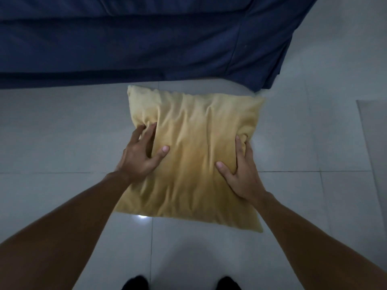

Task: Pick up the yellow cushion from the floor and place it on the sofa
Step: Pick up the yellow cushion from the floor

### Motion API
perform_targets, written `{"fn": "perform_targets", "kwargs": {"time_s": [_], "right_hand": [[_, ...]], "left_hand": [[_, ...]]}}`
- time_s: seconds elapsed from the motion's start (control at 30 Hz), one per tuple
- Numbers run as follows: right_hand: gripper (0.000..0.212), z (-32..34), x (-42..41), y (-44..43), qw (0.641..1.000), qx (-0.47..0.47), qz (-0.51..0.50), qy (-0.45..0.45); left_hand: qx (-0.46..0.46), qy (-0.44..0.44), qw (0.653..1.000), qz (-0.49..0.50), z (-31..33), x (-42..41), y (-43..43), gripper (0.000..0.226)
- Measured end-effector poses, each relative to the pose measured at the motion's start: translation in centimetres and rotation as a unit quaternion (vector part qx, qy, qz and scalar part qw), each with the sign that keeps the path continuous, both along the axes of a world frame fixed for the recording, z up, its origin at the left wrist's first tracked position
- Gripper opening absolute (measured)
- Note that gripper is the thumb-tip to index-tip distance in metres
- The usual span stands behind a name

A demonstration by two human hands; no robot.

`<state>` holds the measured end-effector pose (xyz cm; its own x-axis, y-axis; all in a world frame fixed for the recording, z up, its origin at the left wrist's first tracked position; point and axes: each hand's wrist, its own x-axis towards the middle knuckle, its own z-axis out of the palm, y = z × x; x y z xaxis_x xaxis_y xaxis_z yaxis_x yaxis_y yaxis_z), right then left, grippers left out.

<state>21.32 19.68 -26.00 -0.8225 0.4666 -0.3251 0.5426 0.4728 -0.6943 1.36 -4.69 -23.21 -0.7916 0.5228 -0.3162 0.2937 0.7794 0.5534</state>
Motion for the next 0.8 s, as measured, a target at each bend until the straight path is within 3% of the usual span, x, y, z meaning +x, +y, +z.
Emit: {"fn": "perform_targets", "kwargs": {"time_s": [0.4, 0.8], "right_hand": [[0.094, 12.7, -0.1, -3.8, 0.997, 0.021, 0.056, 0.046], [0.096, 29.5, -3.9, -3.3, 0.988, 0.079, 0.064, 0.117]], "left_hand": [[0.056, 0.04, 0.996, 0.054, 13.1, 4.7, -4.7, 0.096], [0.105, 0.077, 0.989, 0.067, 28.8, 1.0, -4.5, 0.095]]}}
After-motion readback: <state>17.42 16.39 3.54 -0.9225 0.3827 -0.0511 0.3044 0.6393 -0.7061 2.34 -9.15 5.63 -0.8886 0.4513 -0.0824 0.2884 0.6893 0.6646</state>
